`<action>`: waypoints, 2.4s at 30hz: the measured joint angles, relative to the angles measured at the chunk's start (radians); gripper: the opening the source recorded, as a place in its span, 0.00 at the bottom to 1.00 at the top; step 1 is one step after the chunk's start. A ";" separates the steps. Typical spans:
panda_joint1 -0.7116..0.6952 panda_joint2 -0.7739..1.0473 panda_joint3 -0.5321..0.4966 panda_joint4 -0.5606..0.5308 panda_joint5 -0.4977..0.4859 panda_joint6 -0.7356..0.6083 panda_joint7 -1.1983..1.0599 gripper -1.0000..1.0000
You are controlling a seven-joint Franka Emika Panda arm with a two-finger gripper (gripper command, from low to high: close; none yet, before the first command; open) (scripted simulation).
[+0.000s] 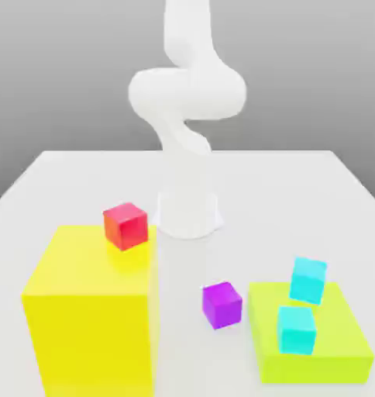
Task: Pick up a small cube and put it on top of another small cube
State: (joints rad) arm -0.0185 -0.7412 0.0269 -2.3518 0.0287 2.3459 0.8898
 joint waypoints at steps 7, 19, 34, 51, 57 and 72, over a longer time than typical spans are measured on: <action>-0.046 0.165 0.089 -0.147 0.069 0.129 0.265 0.50; -0.113 0.440 0.265 -0.393 0.137 0.346 0.745 0.50; -0.064 0.880 0.176 -0.548 -0.286 0.687 1.459 0.50; 0.020 0.734 0.173 -0.578 -0.034 0.578 1.279 0.00; 0.050 0.676 0.176 -0.477 -0.006 0.423 1.164 0.00; 0.144 0.722 0.195 -0.119 -0.024 0.108 0.866 0.00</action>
State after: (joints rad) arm 0.1253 -0.0190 0.2221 -2.4705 0.0049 2.4541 1.7562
